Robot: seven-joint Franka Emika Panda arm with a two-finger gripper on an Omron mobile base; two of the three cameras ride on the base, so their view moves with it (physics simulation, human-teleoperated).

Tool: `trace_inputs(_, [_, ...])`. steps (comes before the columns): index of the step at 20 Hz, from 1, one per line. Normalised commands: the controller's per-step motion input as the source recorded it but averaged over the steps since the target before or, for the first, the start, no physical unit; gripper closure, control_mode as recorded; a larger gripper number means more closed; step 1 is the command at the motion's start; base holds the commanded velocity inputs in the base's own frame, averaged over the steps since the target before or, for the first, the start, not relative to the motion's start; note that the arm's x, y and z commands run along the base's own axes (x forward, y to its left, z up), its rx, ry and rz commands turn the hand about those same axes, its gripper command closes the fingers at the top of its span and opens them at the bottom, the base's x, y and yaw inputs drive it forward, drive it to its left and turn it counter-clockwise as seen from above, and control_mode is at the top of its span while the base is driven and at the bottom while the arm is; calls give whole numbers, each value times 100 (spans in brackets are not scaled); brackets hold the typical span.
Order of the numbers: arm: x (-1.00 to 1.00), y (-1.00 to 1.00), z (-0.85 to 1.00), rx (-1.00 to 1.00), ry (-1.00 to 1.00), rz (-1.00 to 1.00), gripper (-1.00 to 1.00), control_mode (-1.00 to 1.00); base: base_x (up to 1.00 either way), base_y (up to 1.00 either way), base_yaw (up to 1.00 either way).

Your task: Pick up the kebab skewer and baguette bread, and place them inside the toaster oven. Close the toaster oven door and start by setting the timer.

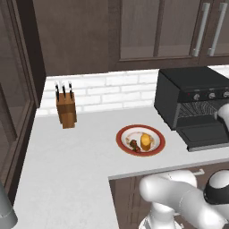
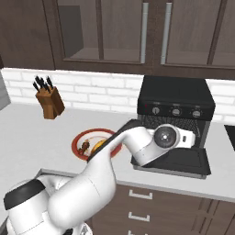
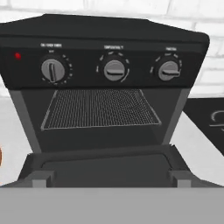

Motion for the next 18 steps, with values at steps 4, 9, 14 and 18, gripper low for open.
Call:
trace_inputs(4, [51, -21, -19, 0, -9, 0, -100, -100, 0, 0, 0])
trace_inputs(9, [43, -2, -16, 0, -6, 0, -100, -100, 0, 0, 0])
trace_inputs(14, [29, 0, -12, 0, -2, 2, -100, -100, 0, 0, 0])
trace_inputs(18, [13, 1, -14, 0, 0, 20, -100, -100, 0, 0, 0])
